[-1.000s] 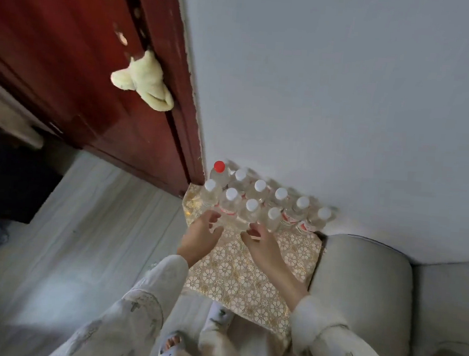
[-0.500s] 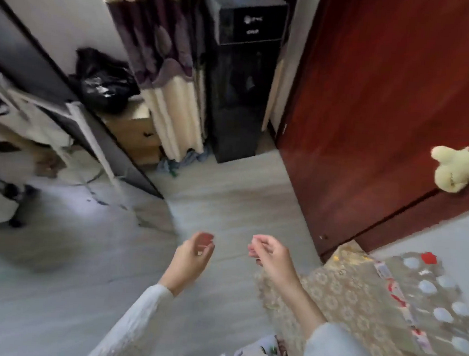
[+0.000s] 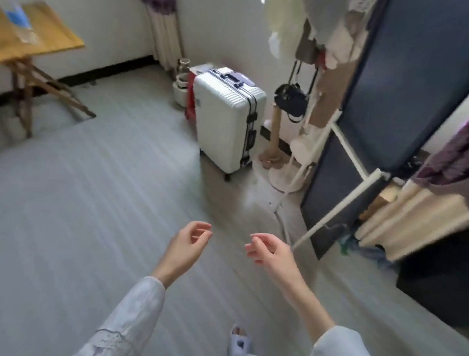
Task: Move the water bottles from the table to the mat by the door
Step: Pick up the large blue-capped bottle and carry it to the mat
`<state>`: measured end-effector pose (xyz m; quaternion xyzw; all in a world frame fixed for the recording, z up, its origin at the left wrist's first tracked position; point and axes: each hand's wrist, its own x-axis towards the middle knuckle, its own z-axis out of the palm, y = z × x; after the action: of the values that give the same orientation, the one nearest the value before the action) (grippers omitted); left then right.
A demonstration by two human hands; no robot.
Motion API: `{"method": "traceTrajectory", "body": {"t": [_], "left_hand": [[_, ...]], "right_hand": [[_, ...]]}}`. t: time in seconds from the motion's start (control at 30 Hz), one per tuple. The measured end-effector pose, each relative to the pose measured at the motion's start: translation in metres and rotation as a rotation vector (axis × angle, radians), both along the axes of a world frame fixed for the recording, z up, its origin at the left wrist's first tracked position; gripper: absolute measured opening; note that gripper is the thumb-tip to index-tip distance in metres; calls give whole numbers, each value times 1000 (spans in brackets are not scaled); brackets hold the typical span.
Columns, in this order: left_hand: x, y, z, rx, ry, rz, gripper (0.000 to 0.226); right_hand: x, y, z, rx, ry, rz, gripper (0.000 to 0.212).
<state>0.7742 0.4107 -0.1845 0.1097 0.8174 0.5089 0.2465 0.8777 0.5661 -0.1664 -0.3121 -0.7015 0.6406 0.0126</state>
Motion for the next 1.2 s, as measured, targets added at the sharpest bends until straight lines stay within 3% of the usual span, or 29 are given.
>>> {"method": "traceTrajectory", "body": {"t": [0.3,0.57,0.9,1.2], "left_hand": [[-144,-73,24,-59,70,404,18],[-273,-107,42,-20,80,617,14],[-474,-191,5,38,30,719,11],[-706,-270,30,59,106,701,10]], "right_hand": [[-223,-38,18,55,97,479,12],[-411,-66,34,47,146,686,16],[-628,-144,8,44,110,782,17],[-843,-221,37,41,166,735,15]]}}
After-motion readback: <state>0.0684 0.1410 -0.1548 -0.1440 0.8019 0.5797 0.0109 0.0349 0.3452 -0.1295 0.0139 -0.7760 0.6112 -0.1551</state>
